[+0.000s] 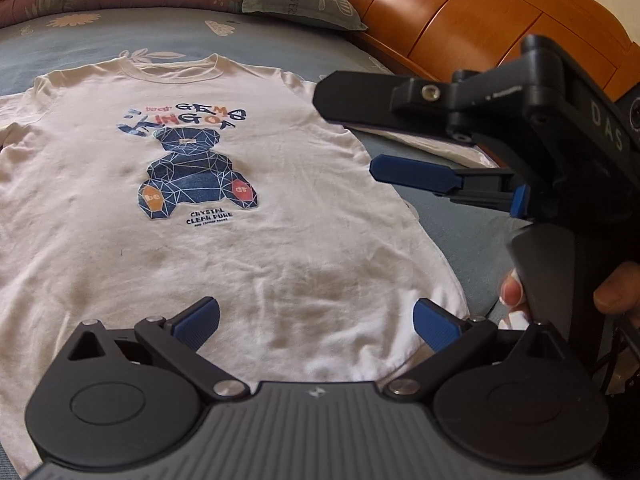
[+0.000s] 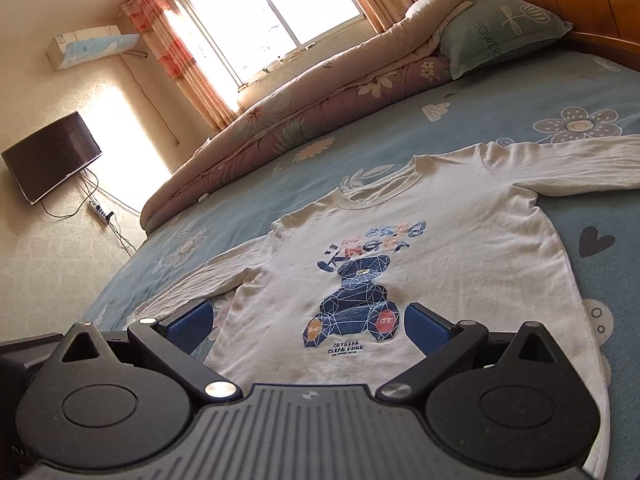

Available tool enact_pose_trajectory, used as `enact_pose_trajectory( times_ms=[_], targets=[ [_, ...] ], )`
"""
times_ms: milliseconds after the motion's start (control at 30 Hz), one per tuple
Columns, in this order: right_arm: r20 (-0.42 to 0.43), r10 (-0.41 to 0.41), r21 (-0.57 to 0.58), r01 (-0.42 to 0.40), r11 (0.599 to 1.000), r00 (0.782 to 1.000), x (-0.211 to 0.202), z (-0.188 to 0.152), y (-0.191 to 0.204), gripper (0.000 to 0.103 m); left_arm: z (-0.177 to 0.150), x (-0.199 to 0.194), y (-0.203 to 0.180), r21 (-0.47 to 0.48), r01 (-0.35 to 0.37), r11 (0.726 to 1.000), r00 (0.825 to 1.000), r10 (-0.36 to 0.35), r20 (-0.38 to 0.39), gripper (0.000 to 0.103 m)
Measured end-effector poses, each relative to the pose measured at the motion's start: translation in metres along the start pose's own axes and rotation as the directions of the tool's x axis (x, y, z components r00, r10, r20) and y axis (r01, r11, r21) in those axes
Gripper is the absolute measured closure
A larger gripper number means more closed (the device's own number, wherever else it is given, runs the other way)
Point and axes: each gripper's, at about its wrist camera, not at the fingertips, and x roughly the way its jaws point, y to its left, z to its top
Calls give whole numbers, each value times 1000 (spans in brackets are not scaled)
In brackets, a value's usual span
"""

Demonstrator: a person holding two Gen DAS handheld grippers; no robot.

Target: Fold clothes

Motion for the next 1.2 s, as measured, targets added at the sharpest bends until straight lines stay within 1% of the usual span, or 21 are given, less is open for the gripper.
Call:
enact_pose_trajectory(
  times_ms=[133, 167, 267, 333, 400, 467, 533, 667, 867, 933, 1000, 1067, 1200],
  targets=[
    [13, -10, 55, 9, 998, 1000, -2, 0, -12, 0, 1, 9, 0, 23, -24, 999, 999, 25, -31, 1],
    [17, -7, 88, 6, 996, 1000, -3, 1, -18, 0, 0, 11, 0, 24, -23, 999, 999, 24, -38, 1],
    [10, -7, 126, 6, 992, 1000, 0, 4, -28, 0, 2, 18, -2, 27, -2, 1000, 999, 3, -51, 1],
    [6, -21, 106, 20, 994, 1000, 2, 5, -31, 0, 5, 22, -4, 58, -14, 998, 998, 17, -55, 1],
    [-5, -52, 80, 52, 995, 999, 6, 6, -36, 0, 9, 24, 1, 78, -62, 995, 996, 66, -60, 1],
    [-33, -89, 86, 91, 992, 996, 14, 9, -47, 0, 11, 25, 12, 67, -103, 992, 993, 107, -59, 1],
    [-66, -110, 107, 117, 987, 992, 20, 8, -57, 0, 14, 25, 25, 34, -127, 991, 990, 129, -64, 1],
    [-124, -114, 146, 131, 981, 986, 18, -1, -68, 0, 14, 25, 35, 11, -139, 990, 988, 139, -65, 1],
    [-211, -113, 202, 157, 967, 971, 14, -14, -85, 0, 12, 27, 33, 44, -137, 990, 988, 140, -64, 1],
    [-215, -113, 189, 155, 970, 970, 6, -13, -80, 0, 12, 26, 35, 35, -128, 991, 990, 130, -61, 1],
    [-210, -135, 135, 166, 977, 968, -3, -13, -72, 0, 12, 25, 37, 24, -120, 993, 991, 121, -60, 1],
    [-237, -173, 72, 195, 978, 956, -1, -16, -69, 0, 12, 25, 37, 28, -117, 993, 991, 119, -65, 1],
    [-279, -199, 32, 217, 976, 939, 7, -31, -74, 0, 13, 26, 38, 32, -114, 993, 991, 116, -73, 1]
  ],
)
